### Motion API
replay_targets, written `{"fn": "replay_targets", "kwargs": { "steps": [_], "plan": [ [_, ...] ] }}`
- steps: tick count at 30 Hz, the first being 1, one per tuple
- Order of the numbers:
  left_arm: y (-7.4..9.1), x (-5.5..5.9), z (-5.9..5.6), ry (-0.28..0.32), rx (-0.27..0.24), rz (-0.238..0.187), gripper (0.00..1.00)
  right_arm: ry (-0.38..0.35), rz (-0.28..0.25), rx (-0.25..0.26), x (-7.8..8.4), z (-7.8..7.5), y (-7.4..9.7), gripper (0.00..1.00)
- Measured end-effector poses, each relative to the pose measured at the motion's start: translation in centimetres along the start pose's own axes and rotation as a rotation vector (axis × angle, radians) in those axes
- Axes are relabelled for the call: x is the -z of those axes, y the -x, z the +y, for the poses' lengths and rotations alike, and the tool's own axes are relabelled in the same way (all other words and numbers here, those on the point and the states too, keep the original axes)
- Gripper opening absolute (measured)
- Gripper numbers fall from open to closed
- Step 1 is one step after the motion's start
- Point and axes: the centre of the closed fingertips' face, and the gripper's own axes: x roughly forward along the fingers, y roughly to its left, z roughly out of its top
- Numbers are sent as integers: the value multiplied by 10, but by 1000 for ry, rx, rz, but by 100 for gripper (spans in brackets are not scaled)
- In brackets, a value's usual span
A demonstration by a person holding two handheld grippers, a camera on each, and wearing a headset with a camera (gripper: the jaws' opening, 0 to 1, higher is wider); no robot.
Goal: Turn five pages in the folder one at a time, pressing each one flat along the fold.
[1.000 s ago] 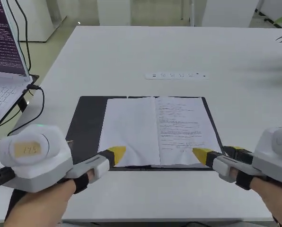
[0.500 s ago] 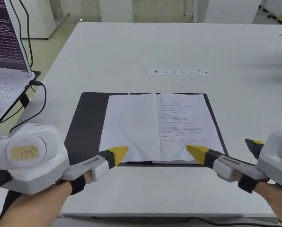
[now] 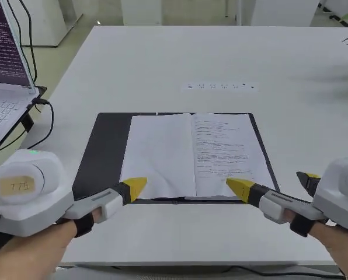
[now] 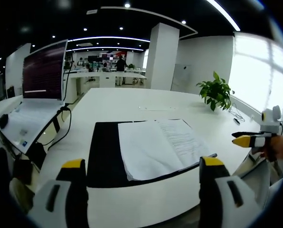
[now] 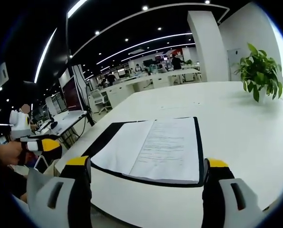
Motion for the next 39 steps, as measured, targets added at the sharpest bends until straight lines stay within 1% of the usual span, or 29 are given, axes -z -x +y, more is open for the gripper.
{"fn": "replay_targets", "kwargs": {
  "steps": [4, 6, 7, 8, 9, 12, 14, 15, 16, 17, 18, 19, 20, 21, 22, 24, 25, 26, 28, 31, 34, 35, 39],
  "plan": [
    [-12, -3, -9, -11, 20, 5, 99, -1, 10, -7, 3, -1, 1, 95],
    [-21, -4, -18, -22, 41, 10, 98, -6, 6, -13, 2, -1, 2, 94],
    [-28, -4, -24, -35, 58, 20, 96, -6, 2, -16, 1, 1, 3, 94],
    [-30, -4, -26, -39, 64, 24, 95, -3, 1, -18, 0, 1, 3, 94],
    [-39, -4, -35, -57, 87, 31, 96, 6, -1, -21, 0, 2, 4, 94],
    [-56, -2, -53, -73, 129, 49, 94, 33, 6, -22, 0, 1, 5, 94],
    [-69, 3, -65, -89, 159, 68, 94, 35, 4, -16, 0, -2, 7, 94],
    [-71, 4, -68, -93, 165, 71, 93, 33, 2, -17, -1, -3, 8, 94],
    [-77, 8, -76, -103, 182, 90, 92, 29, 0, -16, -1, -5, 9, 94],
    [-81, 9, -81, -113, 191, 91, 92, 29, -2, -11, -2, -7, 10, 94],
    [-88, 13, -92, -120, 210, 109, 91, 29, -4, -9, -2, -9, 11, 94],
    [-90, 14, -95, -124, 215, 109, 91, 26, -5, -5, -3, -12, 12, 94],
    [-97, 15, -101, -140, 225, 107, 91, 24, -8, -2, -3, -14, 12, 94],
    [-101, 17, -105, -147, 236, 118, 91, 25, -8, 1, -4, -15, 13, 94],
    [-105, 20, -112, -154, 248, 133, 90, 23, -5, 5, -3, -18, 15, 94],
    [-113, 21, -123, -154, 267, 127, 91, 22, -8, 13, -4, -23, 17, 93],
    [-116, 22, -128, -166, 276, 131, 90, 18, -7, 14, -3, -24, 18, 93],
    [-121, 25, -134, -181, 284, 138, 90, 12, -10, 17, -3, -27, 19, 92],
    [-128, 28, -142, -188, 300, 141, 90, 12, -8, 25, -3, -32, 21, 92],
    [-141, 36, -157, -204, 324, 157, 90, 6, -4, 34, -1, -39, 23, 92],
    [-148, 40, -169, -210, 337, 151, 90, -2, -2, 38, -1, -45, 24, 91],
    [-153, 43, -174, -220, 342, 155, 89, -2, -4, 37, -2, -46, 24, 91],
    [-167, 54, -189, -245, 354, 167, 89, -7, -5, 39, -3, -52, 22, 90]
  ]
}}
